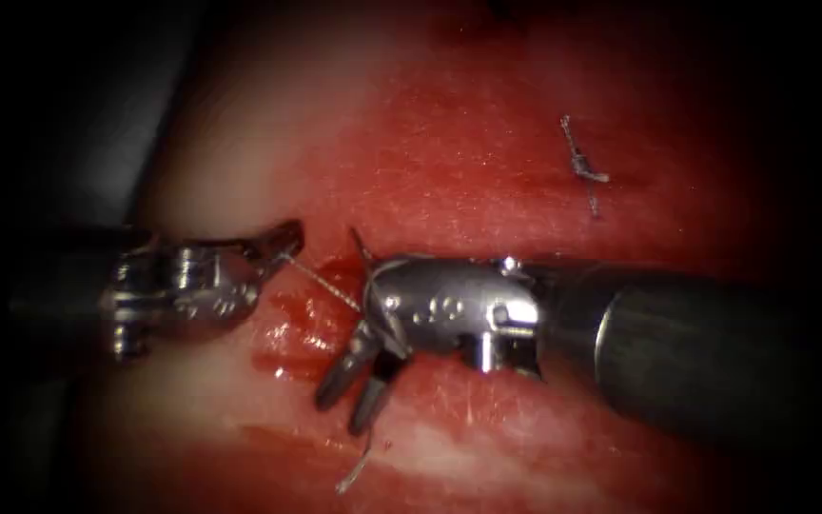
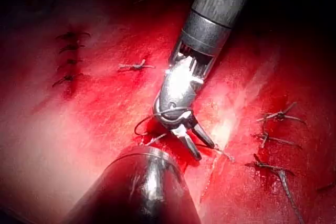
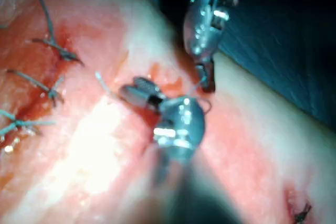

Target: Wound Closure

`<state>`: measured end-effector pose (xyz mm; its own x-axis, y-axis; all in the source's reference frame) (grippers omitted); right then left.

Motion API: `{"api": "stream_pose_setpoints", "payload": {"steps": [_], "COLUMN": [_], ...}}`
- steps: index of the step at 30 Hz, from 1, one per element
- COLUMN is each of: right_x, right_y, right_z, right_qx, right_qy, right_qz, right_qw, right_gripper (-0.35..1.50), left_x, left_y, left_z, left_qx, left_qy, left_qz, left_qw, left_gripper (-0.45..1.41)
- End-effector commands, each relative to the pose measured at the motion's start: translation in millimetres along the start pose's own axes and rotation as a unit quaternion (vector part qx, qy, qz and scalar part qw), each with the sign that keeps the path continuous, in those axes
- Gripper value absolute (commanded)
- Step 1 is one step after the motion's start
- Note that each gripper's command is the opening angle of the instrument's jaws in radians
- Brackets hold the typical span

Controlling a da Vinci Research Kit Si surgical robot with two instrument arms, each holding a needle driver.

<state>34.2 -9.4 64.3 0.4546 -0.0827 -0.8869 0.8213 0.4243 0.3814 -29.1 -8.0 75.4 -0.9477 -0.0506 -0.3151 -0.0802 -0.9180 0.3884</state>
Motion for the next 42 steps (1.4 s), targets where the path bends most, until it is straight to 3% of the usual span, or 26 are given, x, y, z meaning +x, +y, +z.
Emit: {"api": "stream_pose_setpoints", "payload": {"steps": [1,3,7,12,14,15,17,18,19,21,24,26,27,32,34,42], "right_x": [-0.6,-1.2,-1.9,-2.5,-2.7,-2.7,-2.7,-2.7,-2.7,-2.7,-2.8,-3.1,-3.1,-3.2,-3.1,-3.3], "right_y": [0.8,0.8,0.8,0.9,0.7,0.7,0.7,0.7,0.7,0.8,1.1,1.2,1.2,0.8,0.3,-0.3], "right_z": [0.8,1.4,1.7,2.3,2.7,2.8,2.8,2.8,2.7,2.5,2.2,1.8,1.8,1.0,0.5,0.1], "right_qx": [0.004,0.014,0.018,0.022,0.025,0.026,0.027,0.027,0.026,0.029,0.028,0.015,0.015,-0.030,-0.061,-0.118], "right_qy": [-0.017,-0.048,-0.069,-0.092,-0.102,-0.104,-0.108,-0.111,-0.111,-0.111,-0.107,-0.059,-0.059,0.028,0.077,0.154], "right_qz": [-0.006,-0.015,-0.020,-0.028,-0.031,-0.033,-0.035,-0.037,-0.044,-0.051,-0.050,-0.053,-0.053,-0.019,0.000,0.064], "right_qw": [1.000,0.999,0.997,0.995,0.994,0.994,0.993,0.993,0.992,0.992,0.993,0.997,0.997,0.999,0.995,0.979], "right_gripper": [0.32,0.41,0.64,0.76,0.93,0.93,0.88,0.71,0.44,-0.35,-0.35,-0.35,-0.35,-0.35,-0.35,-0.35], "left_x": [0.4,0.3,0.3,0.3,0.2,0.2,0.2,0.1,0.1,0.0,-0.1,-0.3,-0.3,-0.6,-0.7,-0.6], "left_y": [0.2,0.2,0.3,0.2,0.3,0.3,0.3,0.3,0.3,0.4,0.6,0.9,0.9,1.7,2.7,6.1], "left_z": [0.7,0.7,0.7,0.7,0.7,0.7,0.7,0.6,0.6,0.6,0.4,0.1,0.1,-0.7,-1.6,-4.7], "left_qx": [0.000,0.000,0.000,-0.002,-0.002,-0.002,-0.003,-0.003,-0.003,-0.003,-0.003,-0.004,-0.004,-0.003,-0.002,-0.002], "left_qy": [0.000,0.000,-0.001,-0.003,-0.003,-0.005,-0.005,-0.005,-0.005,-0.005,-0.005,-0.005,-0.005,-0.005,-0.005,-0.011], "left_qz": [0.000,0.000,0.000,0.000,0.000,0.001,0.001,0.001,0.001,0.004,0.005,0.003,0.003,0.002,0.004,0.006], "left_qw": [1.000,1.000,1.000,1.000,1.000,1.000,1.000,1.000,1.000,1.000,1.000,1.000,1.000,1.000,1.000,1.000], "left_gripper": [-0.45,-0.45,-0.45,-0.45,-0.45,-0.45,-0.45,-0.45,-0.45,-0.45,-0.45,-0.45,-0.45,-0.45,-0.45,-0.45]}}
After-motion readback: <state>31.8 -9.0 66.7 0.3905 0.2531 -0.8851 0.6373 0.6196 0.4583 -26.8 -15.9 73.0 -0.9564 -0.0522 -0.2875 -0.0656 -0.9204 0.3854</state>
